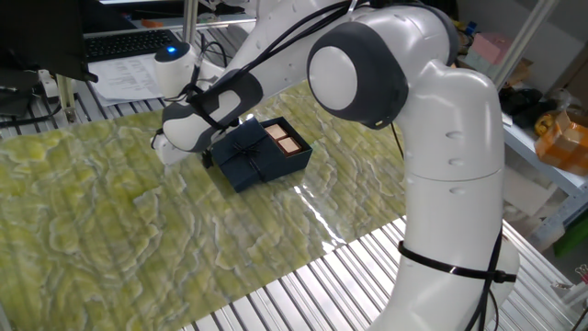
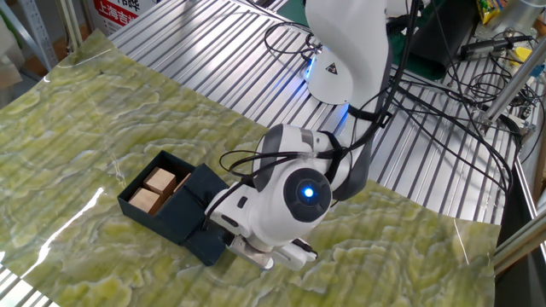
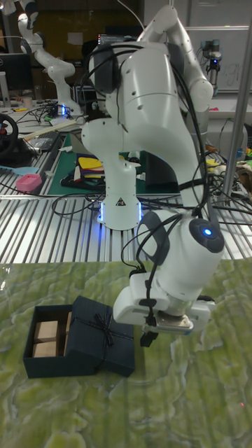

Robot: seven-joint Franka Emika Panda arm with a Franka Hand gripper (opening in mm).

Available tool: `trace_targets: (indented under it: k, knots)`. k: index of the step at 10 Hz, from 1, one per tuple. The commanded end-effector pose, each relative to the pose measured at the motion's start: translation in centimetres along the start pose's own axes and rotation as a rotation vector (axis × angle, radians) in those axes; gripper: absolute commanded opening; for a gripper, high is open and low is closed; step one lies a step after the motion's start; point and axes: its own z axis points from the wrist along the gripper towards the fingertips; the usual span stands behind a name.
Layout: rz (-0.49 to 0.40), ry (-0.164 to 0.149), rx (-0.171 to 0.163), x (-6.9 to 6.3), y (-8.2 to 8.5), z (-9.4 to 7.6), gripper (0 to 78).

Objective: Slide the outer casing onto the gift box

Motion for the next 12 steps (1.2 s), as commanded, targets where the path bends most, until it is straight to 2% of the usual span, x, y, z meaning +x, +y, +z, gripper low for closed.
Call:
trace_targets:
  k: [1, 3, 6, 10, 12]
  knots:
    - [0.0, 0.0, 0.0, 0.0, -0.1, 0.4, 0.0]
    - [-0.011, 0.007, -0.001, 0.3, -0.6, 1.5, 0.0]
    - [-0.006, 0.027, -0.004, 1.5, -0.4, 1.4, 0.0]
    - [0.002, 0.037, 0.027, 1.5, -0.6, 1.2, 0.0]
    - [0.002, 0.037, 0.029, 1.5, -0.6, 1.2, 0.0]
